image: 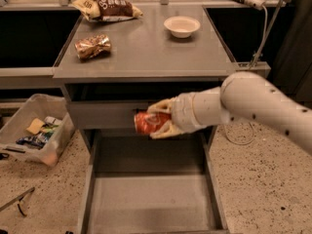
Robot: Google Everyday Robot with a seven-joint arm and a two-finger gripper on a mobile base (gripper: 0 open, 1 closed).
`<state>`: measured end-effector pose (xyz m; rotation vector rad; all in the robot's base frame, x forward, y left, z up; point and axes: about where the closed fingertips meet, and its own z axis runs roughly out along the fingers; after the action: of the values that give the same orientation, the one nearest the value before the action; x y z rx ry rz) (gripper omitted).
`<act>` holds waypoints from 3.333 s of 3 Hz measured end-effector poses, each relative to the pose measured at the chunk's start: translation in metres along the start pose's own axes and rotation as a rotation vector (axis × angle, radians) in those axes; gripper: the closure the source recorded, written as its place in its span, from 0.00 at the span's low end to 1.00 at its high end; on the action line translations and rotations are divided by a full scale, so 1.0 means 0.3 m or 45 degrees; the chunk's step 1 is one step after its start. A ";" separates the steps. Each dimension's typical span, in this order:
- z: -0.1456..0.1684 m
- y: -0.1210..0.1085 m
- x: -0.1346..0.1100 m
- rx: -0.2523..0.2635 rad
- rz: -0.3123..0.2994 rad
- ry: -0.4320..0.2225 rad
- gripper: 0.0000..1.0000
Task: Pick coke can from middle drawer and place on counter
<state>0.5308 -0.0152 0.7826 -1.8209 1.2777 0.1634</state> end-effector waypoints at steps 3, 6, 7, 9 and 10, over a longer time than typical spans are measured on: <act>-0.156 -0.367 -0.139 0.282 -0.230 0.054 1.00; -0.198 -0.809 -0.043 0.580 -0.499 0.217 1.00; -0.174 -0.972 0.023 0.672 -0.553 0.289 1.00; -0.005 -1.031 0.247 0.557 -0.411 0.339 1.00; 0.069 -0.964 0.329 0.453 -0.296 0.319 1.00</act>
Offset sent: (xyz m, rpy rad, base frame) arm 0.0691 -0.0036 0.1651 0.0102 -0.4110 -0.0916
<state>0.8188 -0.0450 0.8829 -1.6949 1.1631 -0.4074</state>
